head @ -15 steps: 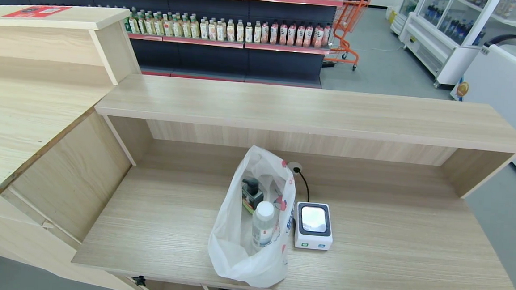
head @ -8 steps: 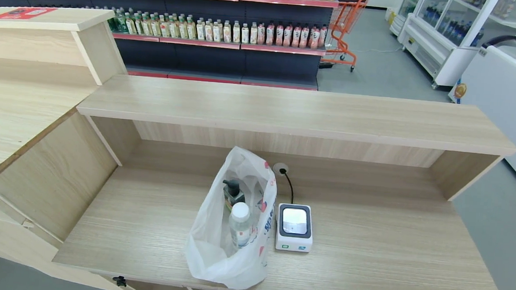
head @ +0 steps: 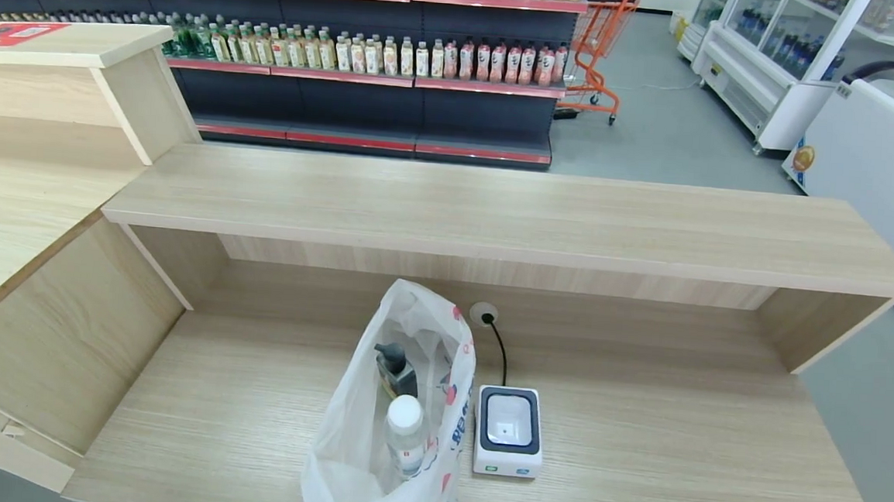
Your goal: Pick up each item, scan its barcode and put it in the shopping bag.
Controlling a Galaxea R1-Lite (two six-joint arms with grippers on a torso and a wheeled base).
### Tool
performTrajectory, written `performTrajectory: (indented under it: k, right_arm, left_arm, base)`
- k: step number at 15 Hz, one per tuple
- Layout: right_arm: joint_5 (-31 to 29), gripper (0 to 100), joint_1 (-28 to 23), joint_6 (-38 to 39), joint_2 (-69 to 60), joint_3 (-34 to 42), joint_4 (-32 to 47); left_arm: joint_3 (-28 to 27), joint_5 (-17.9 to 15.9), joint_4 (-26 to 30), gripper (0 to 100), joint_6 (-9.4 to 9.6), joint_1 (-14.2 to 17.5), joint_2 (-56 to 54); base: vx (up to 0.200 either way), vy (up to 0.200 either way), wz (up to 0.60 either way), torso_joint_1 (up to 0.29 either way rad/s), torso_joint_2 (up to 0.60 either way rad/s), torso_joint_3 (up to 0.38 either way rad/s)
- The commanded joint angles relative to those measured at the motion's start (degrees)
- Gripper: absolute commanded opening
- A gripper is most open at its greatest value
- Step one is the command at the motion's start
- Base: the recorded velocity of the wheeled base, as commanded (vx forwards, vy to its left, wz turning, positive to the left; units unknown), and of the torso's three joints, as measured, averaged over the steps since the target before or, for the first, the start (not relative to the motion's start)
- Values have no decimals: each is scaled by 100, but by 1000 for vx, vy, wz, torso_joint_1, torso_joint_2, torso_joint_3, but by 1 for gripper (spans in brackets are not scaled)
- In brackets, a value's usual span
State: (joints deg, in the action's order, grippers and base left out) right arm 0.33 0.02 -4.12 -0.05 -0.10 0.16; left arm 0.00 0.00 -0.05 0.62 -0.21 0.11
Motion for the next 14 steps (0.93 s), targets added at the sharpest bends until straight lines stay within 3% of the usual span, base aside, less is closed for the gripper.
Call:
performTrajectory:
  k: [1, 14]
  right_arm:
    - [2, 0, 6, 25, 22, 1, 2]
    - [2, 0, 6, 43, 22, 1, 2]
  left_arm:
    - [0, 0, -4, 100, -1, 3, -11]
    - [0, 0, -4, 100, -1, 3, -11]
  base:
    - [0, 0, 0, 0, 0, 0]
    - [0, 0, 0, 0, 0, 0]
